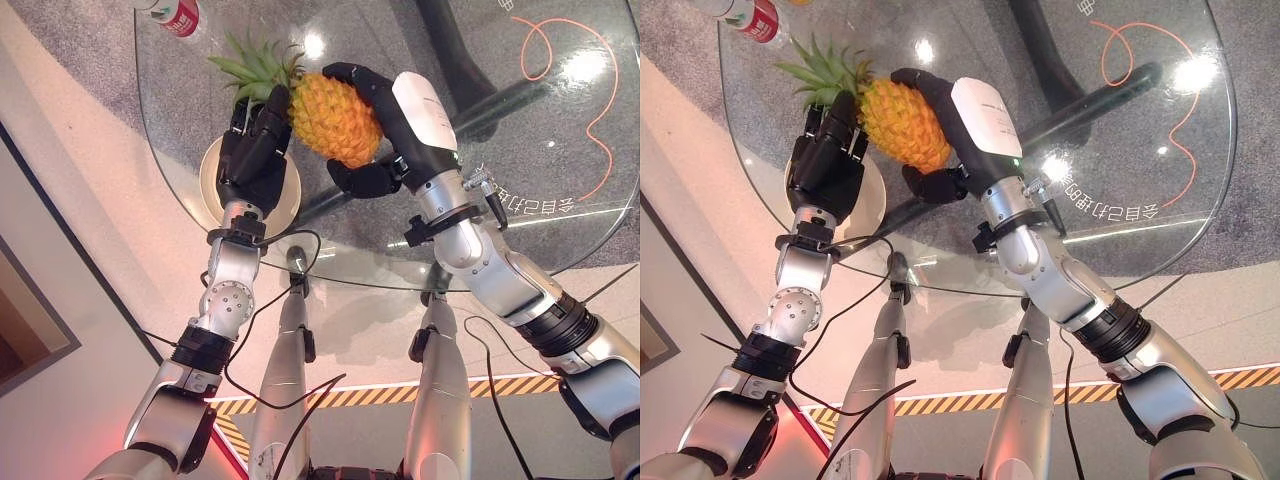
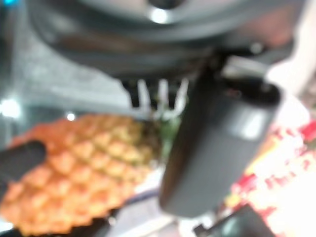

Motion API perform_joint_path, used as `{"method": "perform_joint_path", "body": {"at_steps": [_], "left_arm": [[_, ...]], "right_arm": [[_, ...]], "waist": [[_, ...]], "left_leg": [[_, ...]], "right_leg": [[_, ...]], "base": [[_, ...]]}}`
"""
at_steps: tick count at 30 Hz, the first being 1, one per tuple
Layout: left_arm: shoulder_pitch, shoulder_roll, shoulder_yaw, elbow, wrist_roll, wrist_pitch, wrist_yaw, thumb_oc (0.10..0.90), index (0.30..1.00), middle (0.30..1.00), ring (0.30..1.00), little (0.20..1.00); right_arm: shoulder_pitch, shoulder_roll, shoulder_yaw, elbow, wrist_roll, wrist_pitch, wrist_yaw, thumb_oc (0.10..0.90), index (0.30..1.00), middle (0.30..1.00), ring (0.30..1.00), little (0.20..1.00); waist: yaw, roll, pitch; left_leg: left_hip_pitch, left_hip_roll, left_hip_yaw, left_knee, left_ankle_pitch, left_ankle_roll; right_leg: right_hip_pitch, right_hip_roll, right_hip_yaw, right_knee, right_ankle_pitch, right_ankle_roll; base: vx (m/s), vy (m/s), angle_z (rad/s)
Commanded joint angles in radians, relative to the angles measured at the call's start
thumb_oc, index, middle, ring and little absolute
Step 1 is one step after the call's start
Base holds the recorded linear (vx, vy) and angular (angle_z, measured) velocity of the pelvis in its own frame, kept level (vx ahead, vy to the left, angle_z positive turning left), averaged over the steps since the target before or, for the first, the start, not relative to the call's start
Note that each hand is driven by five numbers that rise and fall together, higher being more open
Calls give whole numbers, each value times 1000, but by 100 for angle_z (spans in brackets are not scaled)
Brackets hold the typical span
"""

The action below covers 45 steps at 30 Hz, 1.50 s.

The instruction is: Pick up the fruit to the plate

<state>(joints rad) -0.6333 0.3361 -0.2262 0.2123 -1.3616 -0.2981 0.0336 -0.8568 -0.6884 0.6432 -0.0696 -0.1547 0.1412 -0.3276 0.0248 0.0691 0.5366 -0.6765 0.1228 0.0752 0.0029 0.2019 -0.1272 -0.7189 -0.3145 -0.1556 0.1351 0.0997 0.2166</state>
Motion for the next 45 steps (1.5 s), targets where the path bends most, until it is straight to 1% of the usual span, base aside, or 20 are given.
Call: {"method": "perform_joint_path", "body": {"at_steps": [1,4,7,8,9,16,20,32,39,40,41,42,45], "left_arm": [[-102,8,-6,-192,70,-136,-27,800,900,900,900,900],[-104,3,3,-195,86,-163,-18,800,900,900,900,900],[-104,3,10,-200,101,-172,-32,800,900,900,900,900],[-107,5,11,-202,117,-176,-30,213,396,396,396,313],[-108,3,11,-202,126,-177,-33,100,300,300,300,200],[-114,-1,13,-195,126,-185,-55,100,300,300,300,200],[-114,-1,15,-193,125,-177,-68,100,300,300,300,200],[-120,-5,11,-192,103,-162,-86,100,300,300,300,200],[-118,-13,9,-195,103,-168,-87,100,300,300,300,200],[-118,-14,12,-193,101,-174,-88,100,300,300,300,200],[-119,-14,12,-192,102,-177,-87,100,300,300,300,200],[-121,-13,13,-192,99,-184,-84,100,300,300,300,200],[-121,-17,14,-191,104,-197,-77,100,300,300,300,200]], "right_arm": [[-163,12,32,-219,-17,-110,9,100,300,300,300,200],[-166,16,33,-215,-21,-111,14,100,300,300,300,200],[-164,19,31,-215,-22,-115,15,100,300,300,300,200],[-164,19,31,-214,-22,-118,16,100,300,300,300,200],[-164,19,28,-213,-21,-121,18,100,300,300,300,200],[-169,23,28,-210,-22,-121,15,100,300,300,300,200],[-165,23,23,-212,-22,-127,12,100,300,300,300,200],[-169,31,13,-207,-39,-118,-8,100,300,300,300,200],[-167,37,5,-212,-46,-113,-13,100,300,300,300,200],[-166,38,4,-207,-37,-112,-15,416,571,571,571,516],[-166,39,4,-206,-32,-113,-16,693,808,808,808,793],[-166,41,5,-206,-31,-107,-19,800,900,900,900,900],[-161,45,1,-204,-19,-101,-24,800,900,900,900,900]], "waist": [[17,-9,-17],[19,-10,-17],[21,-13,-17],[21,-13,-17],[21,-15,-17],[19,-19,-17],[19,-20,-17],[17,-18,-17],[15,-17,-17],[15,-17,-17],[15,-17,-17],[15,-16,-17],[15,-15,-17]], "left_leg": [[24,2,-9,5,-19,-6],[26,1,-10,3,-19,-6],[25,2,-13,2,-20,-6],[25,2,-14,2,-20,-6],[24,1,-15,2,-19,-6],[22,2,-13,4,-20,-7],[23,3,-14,4,-22,-7],[22,2,-12,2,-21,-6],[22,2,-11,1,-19,-5],[24,2,-10,0,-19,-6],[25,2,-10,-1,-19,-6],[26,2,-10,-2,-19,-6],[27,2,-10,-2,-19,-6]], "right_leg": [[27,-8,-53,-27,87,11],[28,-8,-55,-28,88,11],[28,-8,-57,-27,87,11],[28,-8,-57,-27,87,11],[28,-6,-56,-27,87,10],[27,-5,-55,-28,88,10],[27,-6,-55,-27,88,11],[24,-6,-54,-31,91,13],[25,-6,-53,-34,93,13],[26,-6,-52,-35,93,13],[27,-6,-52,-35,93,13],[27,-7,-52,-36,93,13],[29,-8,-53,-36,93,13]], "base": [[0,0,0],[0,0,0],[0,0,0],[0,0,0],[0,0,0],[0,0,0],[0,0,0],[0,0,0],[0,0,0],[0,0,0],[0,0,0],[0,0,0],[0,0,0]]}}
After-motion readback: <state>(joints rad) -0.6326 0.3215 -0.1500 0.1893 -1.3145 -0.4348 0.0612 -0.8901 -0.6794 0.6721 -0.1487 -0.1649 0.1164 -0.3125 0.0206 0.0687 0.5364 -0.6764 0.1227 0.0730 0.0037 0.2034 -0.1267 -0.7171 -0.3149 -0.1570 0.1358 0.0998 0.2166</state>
